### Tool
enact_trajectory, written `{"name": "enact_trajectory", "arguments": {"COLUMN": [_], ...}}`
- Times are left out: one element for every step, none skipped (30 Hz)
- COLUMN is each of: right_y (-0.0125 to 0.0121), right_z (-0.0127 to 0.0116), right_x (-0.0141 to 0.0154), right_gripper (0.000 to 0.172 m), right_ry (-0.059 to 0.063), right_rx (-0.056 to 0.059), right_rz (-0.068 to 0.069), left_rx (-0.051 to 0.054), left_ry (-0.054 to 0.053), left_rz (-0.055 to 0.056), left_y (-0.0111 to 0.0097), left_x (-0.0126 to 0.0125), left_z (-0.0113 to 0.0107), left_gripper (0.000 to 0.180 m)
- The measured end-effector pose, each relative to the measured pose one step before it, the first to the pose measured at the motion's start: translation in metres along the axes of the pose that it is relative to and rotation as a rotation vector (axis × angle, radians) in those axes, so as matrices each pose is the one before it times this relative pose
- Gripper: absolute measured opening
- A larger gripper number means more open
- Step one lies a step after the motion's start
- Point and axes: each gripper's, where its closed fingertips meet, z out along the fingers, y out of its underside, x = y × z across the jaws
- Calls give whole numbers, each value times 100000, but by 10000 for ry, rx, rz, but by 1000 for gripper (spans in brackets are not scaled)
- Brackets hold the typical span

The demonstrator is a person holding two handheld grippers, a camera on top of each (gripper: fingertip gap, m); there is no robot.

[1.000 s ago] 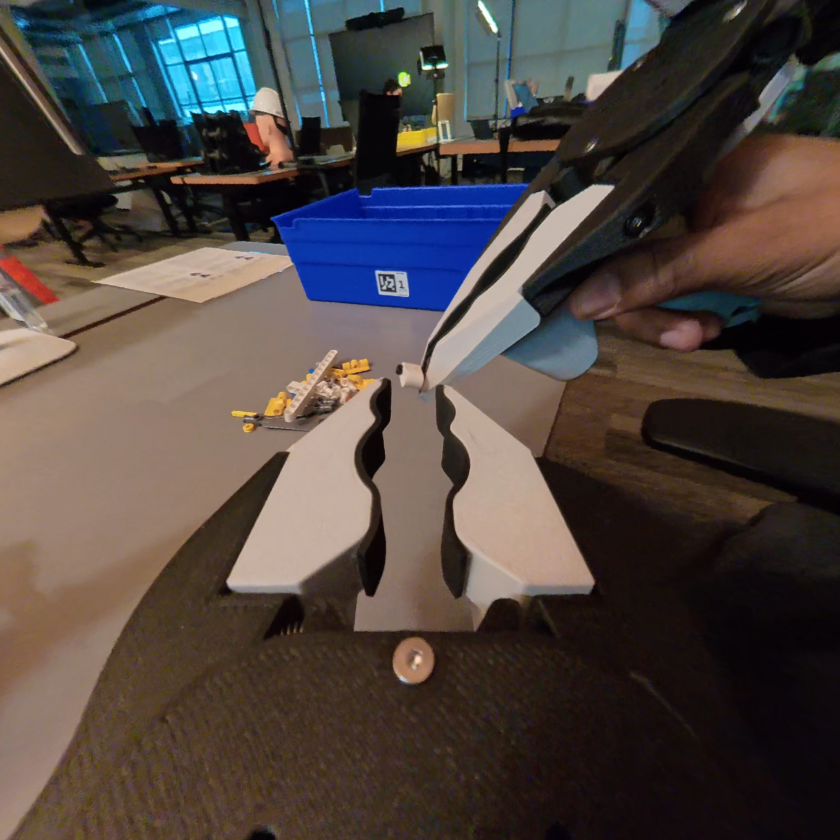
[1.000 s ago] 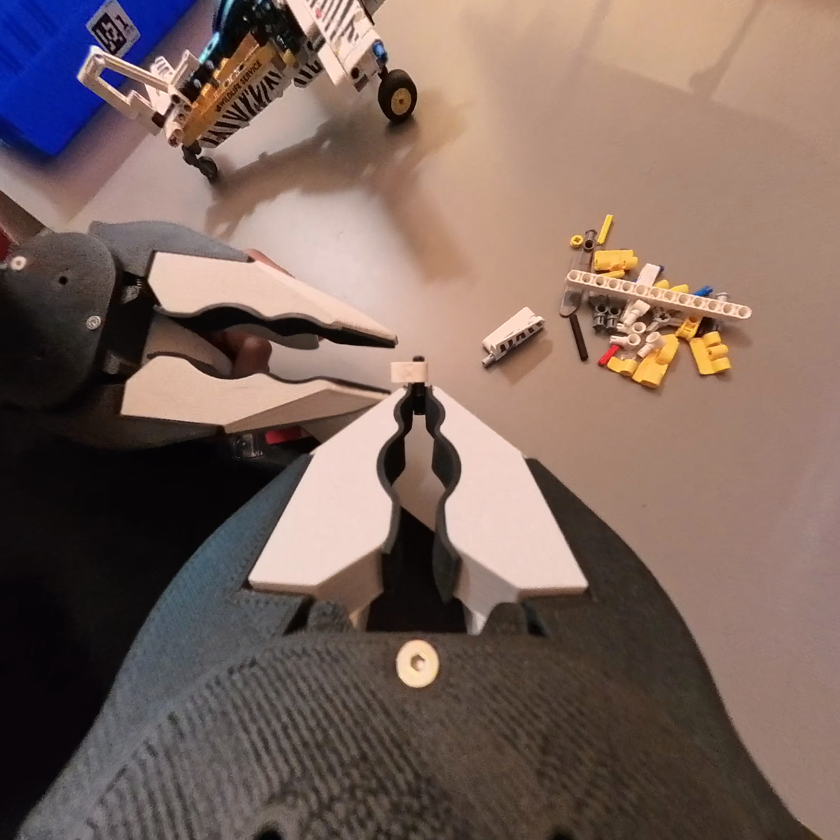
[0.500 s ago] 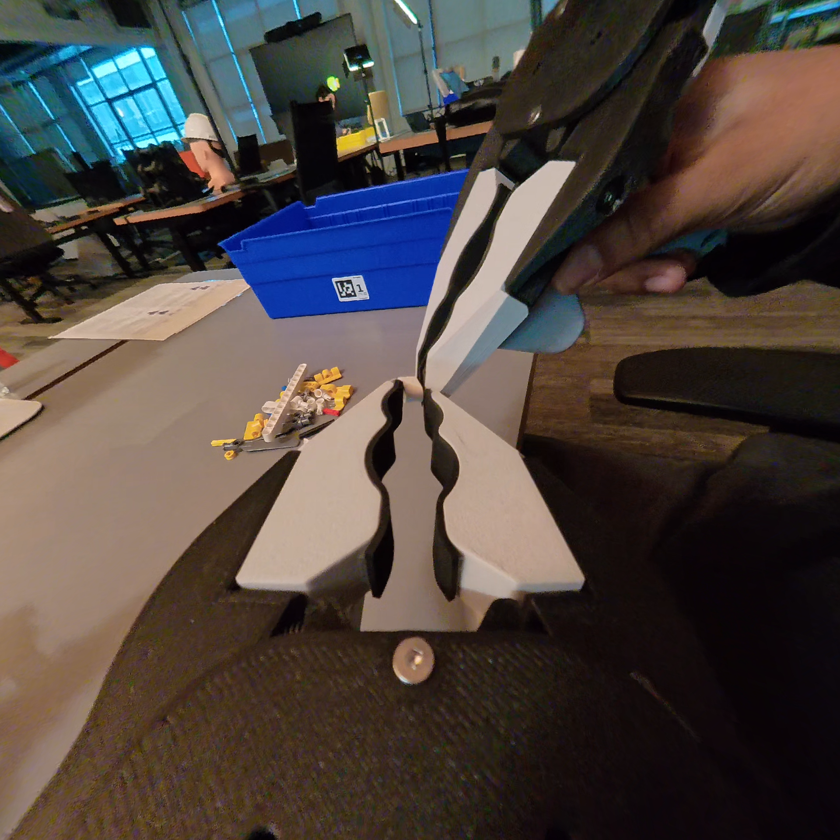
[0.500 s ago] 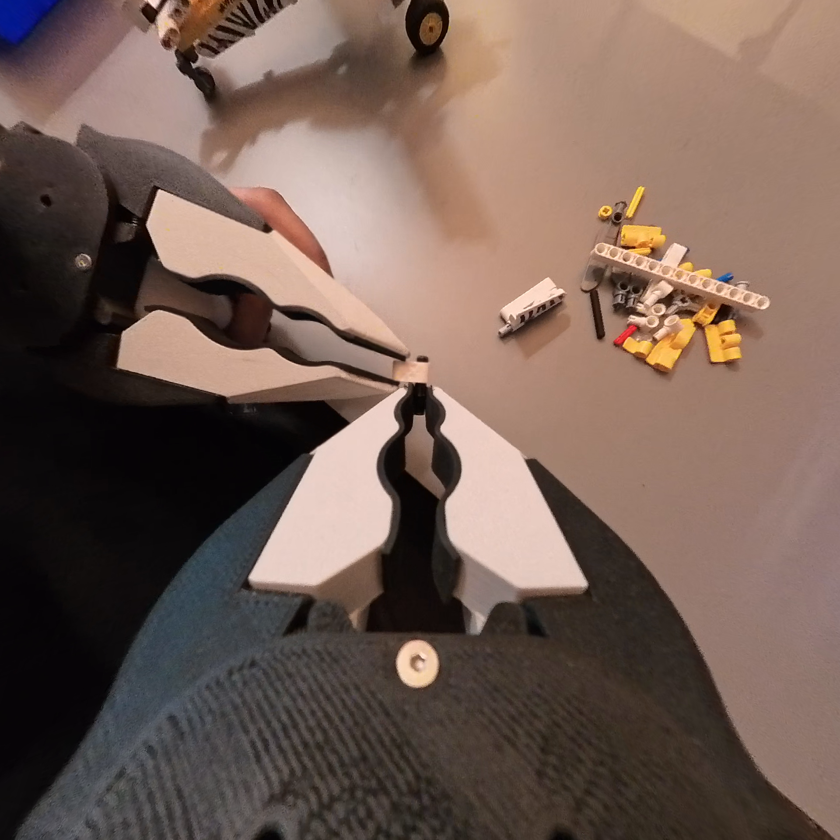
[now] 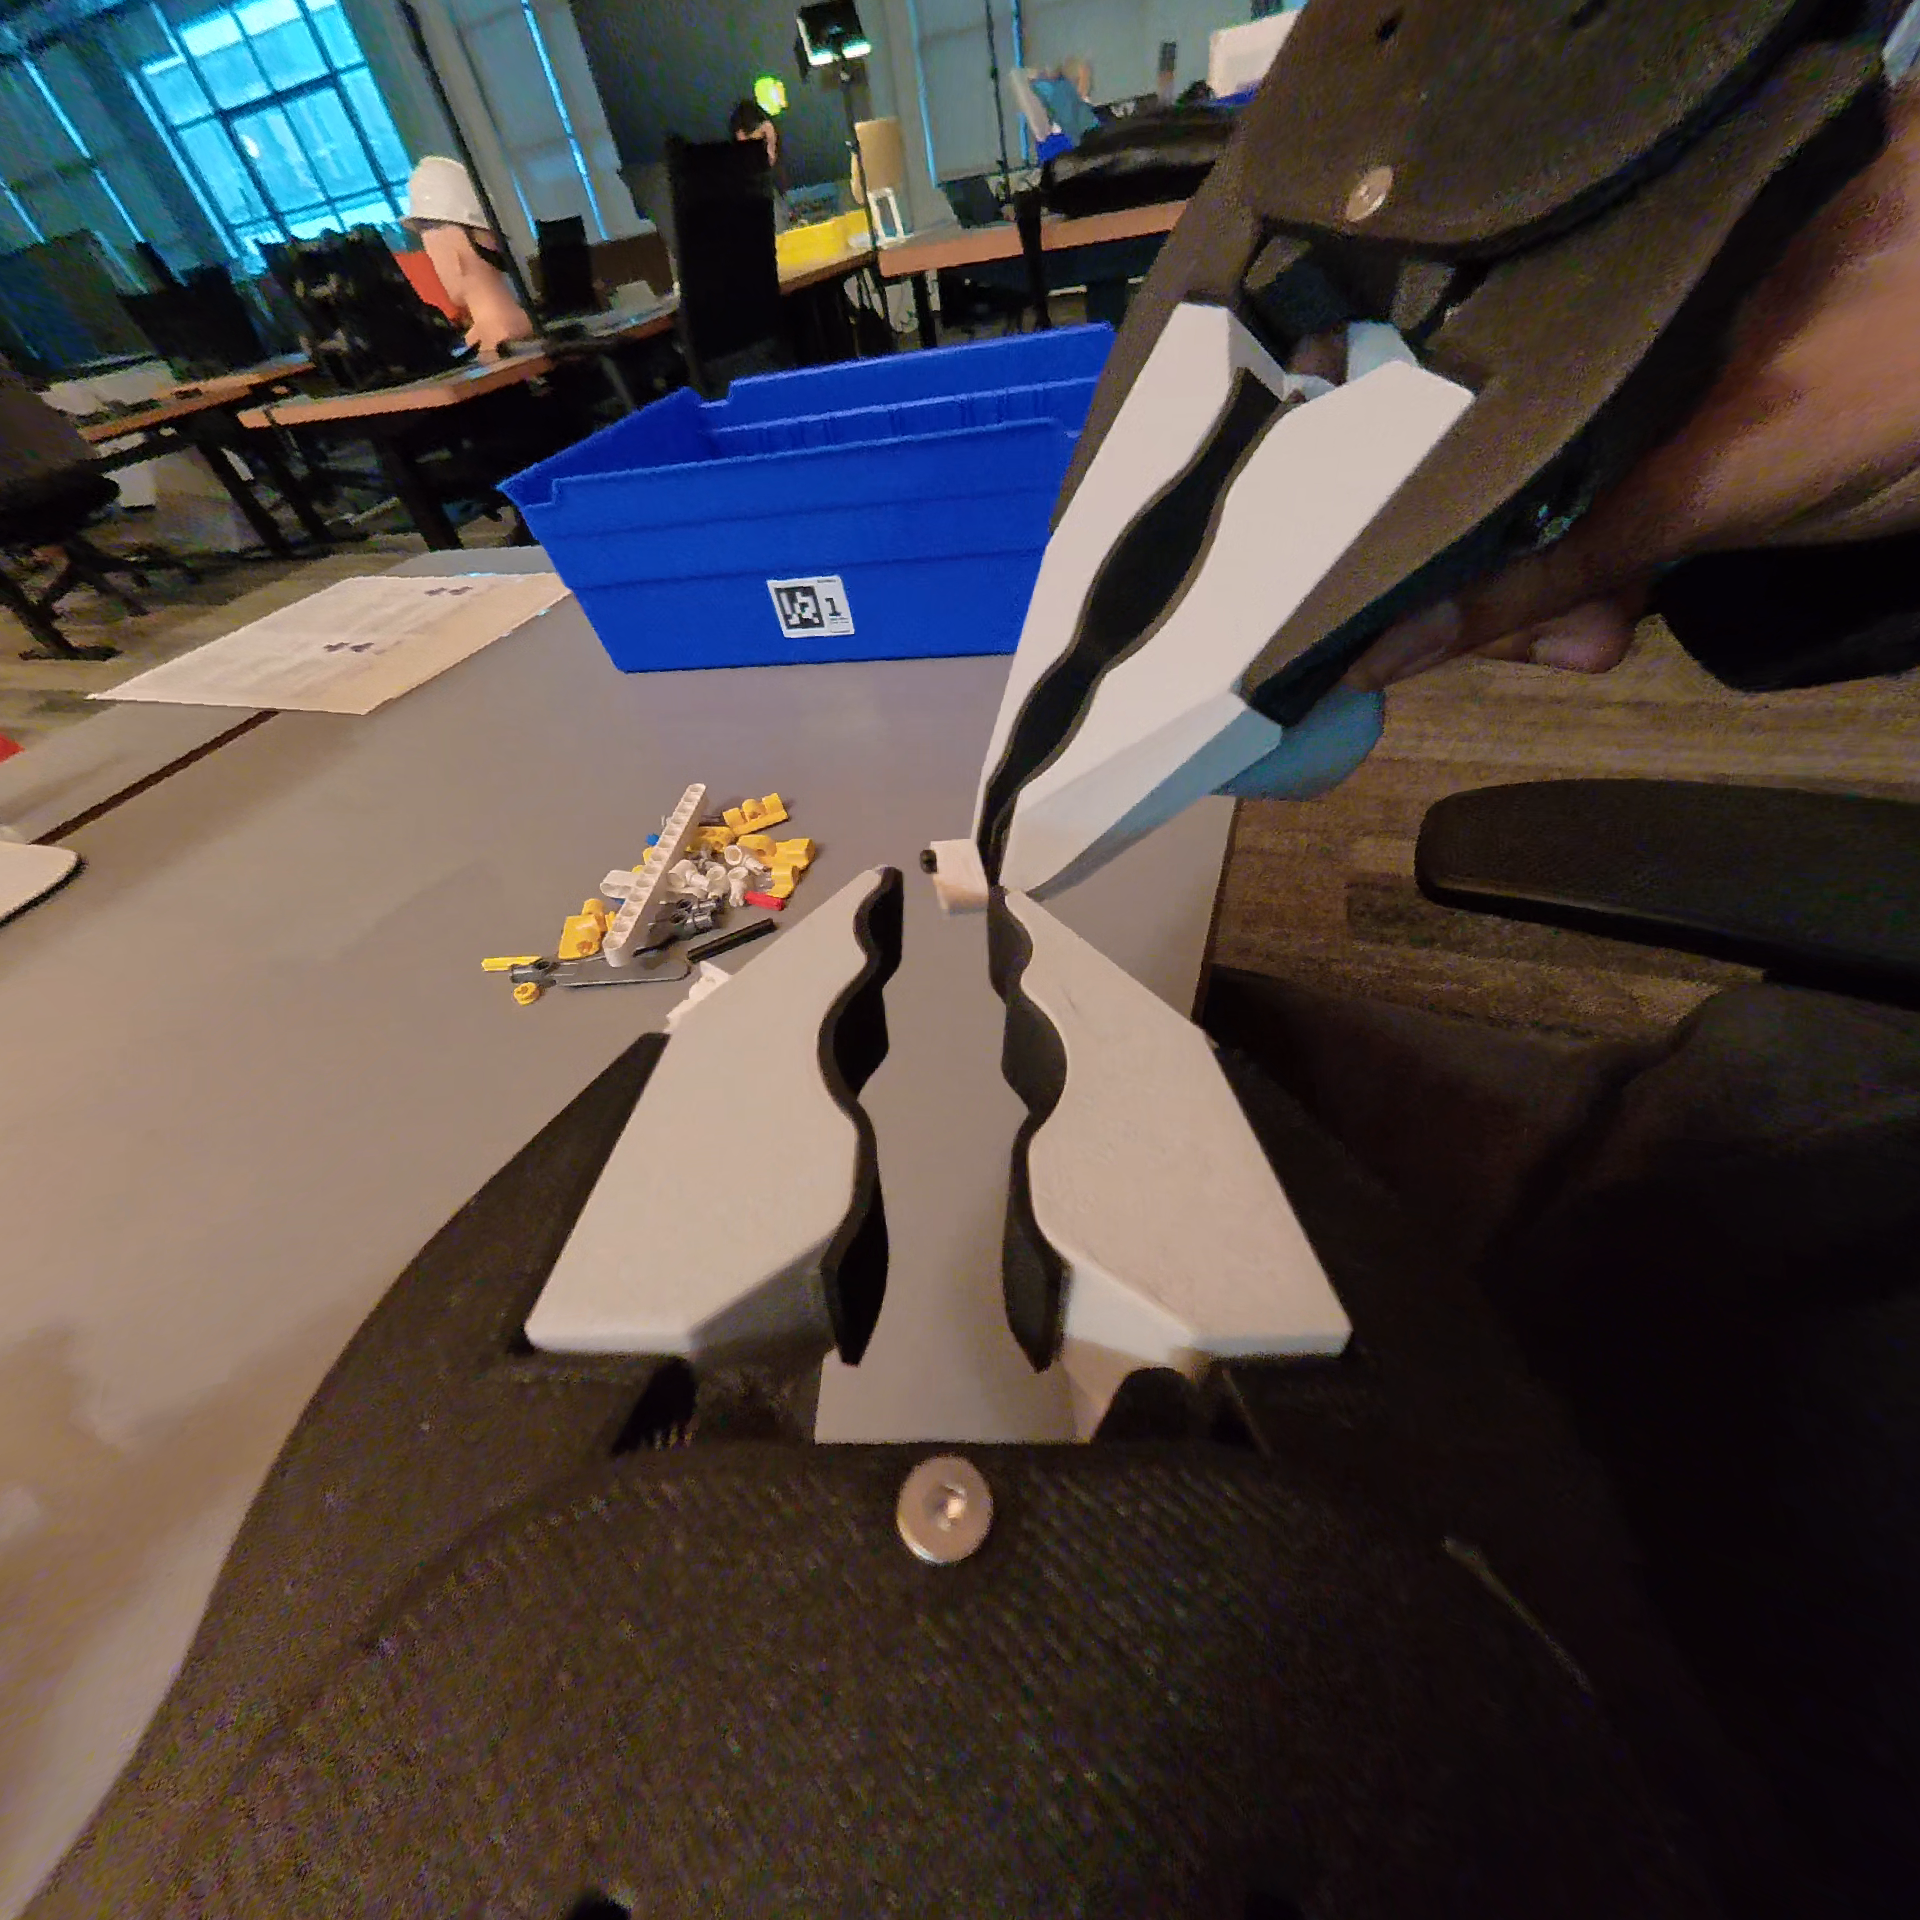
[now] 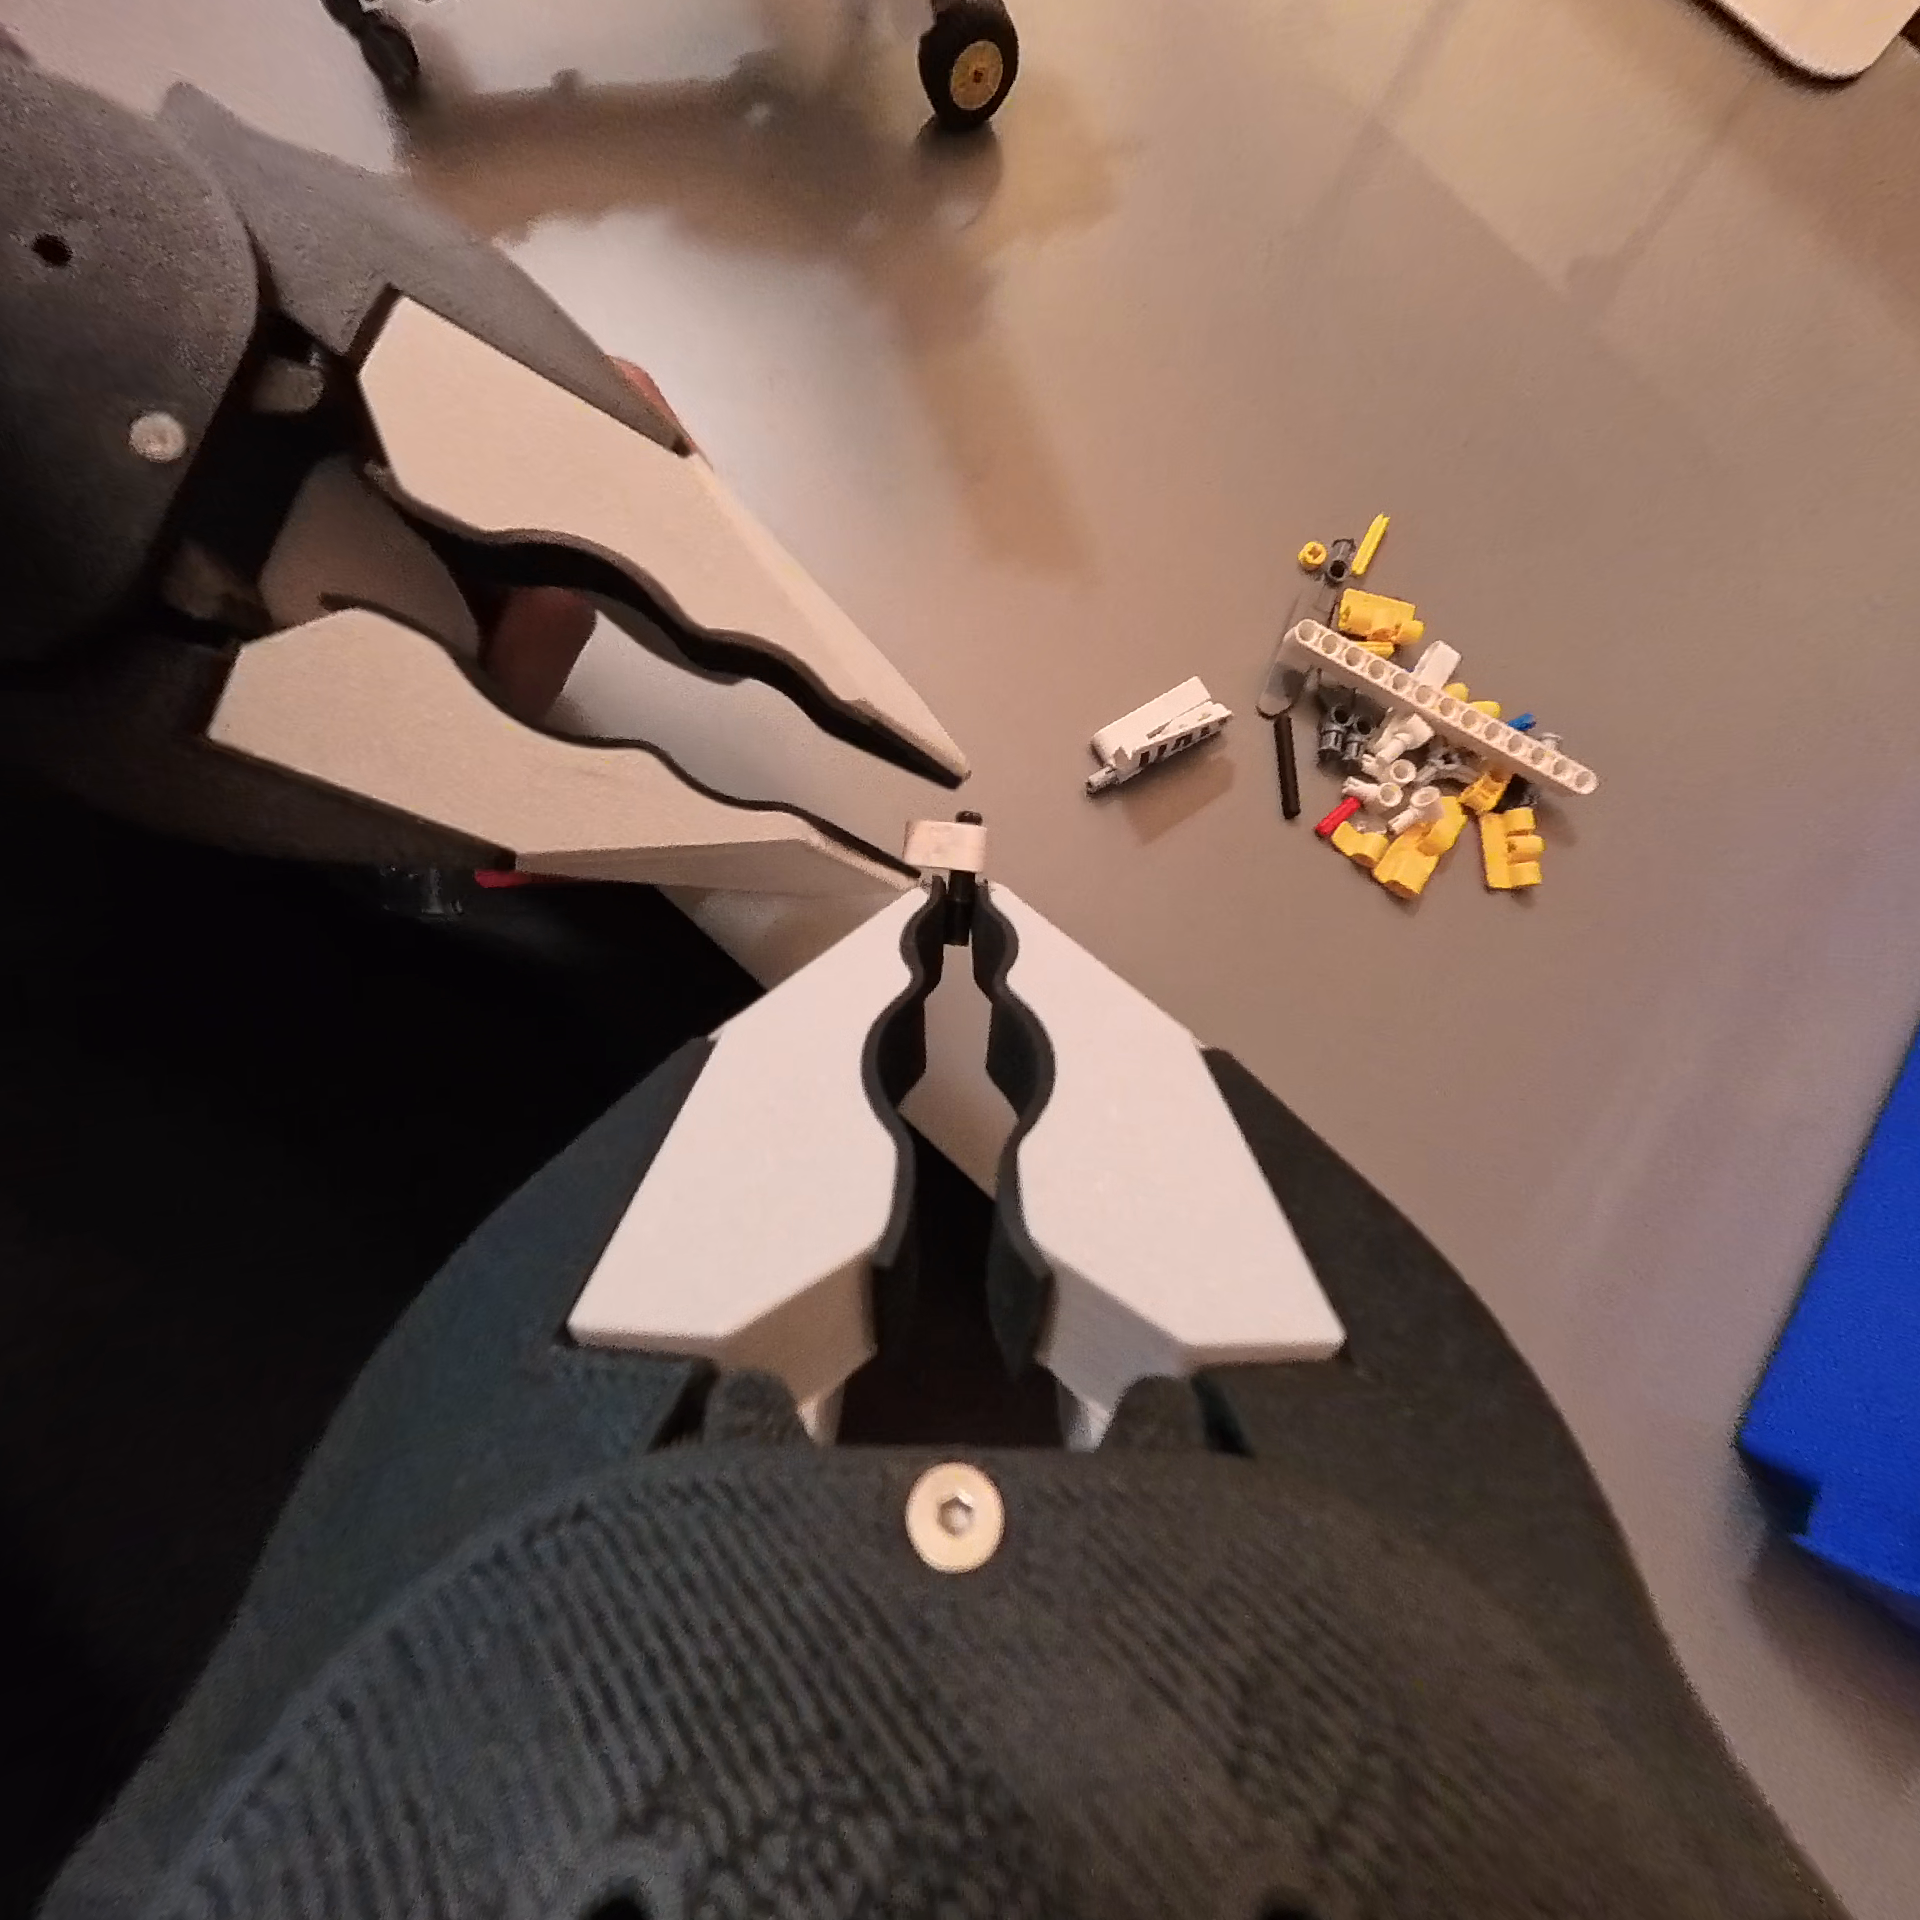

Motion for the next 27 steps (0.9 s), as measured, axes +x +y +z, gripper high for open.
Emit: {"name": "enact_trajectory", "arguments": {"right_y": [-42, -30, 10, 52, 106, 80, -122, -151, -113, -124, -138, -150, -190, -180, -165, -182, -182, -138, -118, -55, 22, -24, -99, -105, -138, -165, -143], "right_z": [5, 37, 55, 66, 68, 60, -8, -19, -27, -43, -65, -81, -83, -52, -22, -22, -41, -58, -28, -3, 30, 25, -24, -52, -101, -106, -105], "right_x": [-46, -16, 3, 20, 8, -23, -171, -154, -73, -3, 13, 29, 26, 8, 28, 0, -23, -18, -14, 18, 33, -3, -30, -87, -157, -233, -251], "right_gripper": [3, 3, 3, 3, 3, 3, 4, 5, 5, 5, 5, 4, 4, 4, 4, 4, 3, 3, 3, 3, 3, 3, 3, 2, 2, 2, 3], "right_ry": [60, 74, 87, 93, 52, -3, -109, -125, -82, -47, -42, -58, -84, -102, -92, -100, -135, -163, -192, -214, -231, -284, -364, -477, -621, -747, -821], "right_rx": [-44, -56, -75, -84, -104, -71, 85, 108, 110, 140, 169, 189, 200, 197, 184, 184, 183, 164, 175, 158, 135, 141, 157, 169, 219, 275, 290], "right_rz": [-201, -194, -209, -231, -183, -98, 13, 122, 179, 202, 213, 237, 297, 306, 267, 282, 306, 344, 398, 425, 408, 427, 490, 608, 749, 876, 948], "left_rx": [16, -14, -28, -76, -94, -124, -102, -143, 17, 41, 66, 104, 126, 126, 94, 95, 101, 104, 78, 55, -23, -18, 51, 101, 134, 189, 140], "left_ry": [132, 149, 113, 17, -113, -137, -166, -244, -151, -104, -59, -26, -12, -28, -21, -34, -41, -12, 18, 17, 6, -57, -105, -42, 125, 266, 383], "left_rz": [-157, -124, -38, 42, 108, 155, 194, 216, 196, 65, -35, -72, -117, -137, -159, -165, -136, -197, -251, -190, -93, 17, 19, -105, -281, -433, -564], "left_y": [-9, 33, 44, 102, 117, 170, 145, 218, -3, -37, -85, -134, -169, -168, -119, -131, -133, -147, -107, -82, 20, 24, -74, -137, -173, -224, -136], "left_x": [12, 66, 114, 58, -70, -111, -136, -261, -127, -121, -90, -84, -105, -124, -128, -125, -124, -90, -62, -64, -13, -36, -53, -29, 10, 38, 78], "left_z": [-64, -36, -5, 28, 53, 78, 60, 57, -13, -32, -42, -61, -63, -79, -56, -43, -67, -47, -17, 13, 51, 35, -2, -10, -27, -51, -37], "left_gripper": [11, 9, 6, 4, 4, 4, 3, 3, 3, 3, 3, 3, 3, 3, 3, 3, 3, 3, 3, 3, 3, 3, 3, 3, 3, 3, 3]}}
